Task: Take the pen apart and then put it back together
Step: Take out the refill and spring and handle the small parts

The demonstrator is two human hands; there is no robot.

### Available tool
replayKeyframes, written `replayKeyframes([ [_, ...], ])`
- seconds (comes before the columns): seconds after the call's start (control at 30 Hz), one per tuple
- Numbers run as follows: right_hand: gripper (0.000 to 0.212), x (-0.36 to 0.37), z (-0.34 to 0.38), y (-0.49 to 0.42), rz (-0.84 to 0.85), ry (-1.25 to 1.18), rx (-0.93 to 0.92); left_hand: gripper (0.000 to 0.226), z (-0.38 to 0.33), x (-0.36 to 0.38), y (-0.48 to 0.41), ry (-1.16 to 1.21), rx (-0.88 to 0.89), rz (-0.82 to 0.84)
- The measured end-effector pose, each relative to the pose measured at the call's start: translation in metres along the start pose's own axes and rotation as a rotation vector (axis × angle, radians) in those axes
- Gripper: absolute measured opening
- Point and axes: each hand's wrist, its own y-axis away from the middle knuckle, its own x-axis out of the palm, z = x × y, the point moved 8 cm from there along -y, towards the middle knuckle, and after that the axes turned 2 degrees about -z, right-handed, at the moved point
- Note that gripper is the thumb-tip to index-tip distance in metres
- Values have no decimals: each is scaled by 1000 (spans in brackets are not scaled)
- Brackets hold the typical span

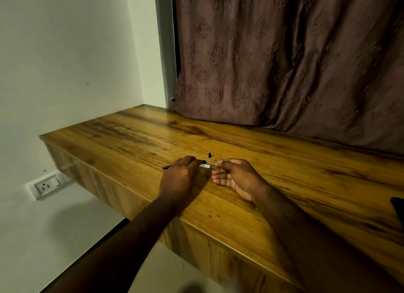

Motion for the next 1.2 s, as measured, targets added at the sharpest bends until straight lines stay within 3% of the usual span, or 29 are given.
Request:
replayKeyframes([
  [0.2, 11, 0, -1, 1, 12, -69, 31, 37, -12, -4, 0, -100, 109, -13],
  [0.5, 12, -2, -3, -1, 14, -72, 54, 35, -16, -8, -1, -132, 156, -16],
  [0.8, 9, -2, -3, -1, 28, -17, 60, 48, -19, -12, 0, -140, 141, -29],
  [1.07, 10, -3, -3, -1, 4, 10, 51, 37, -6, 2, 0, -24, 27, 28],
  [1.2, 24, -2, -3, -1, 4, -10, 49, 35, -2, 6, -1, 19, 7, 56],
])
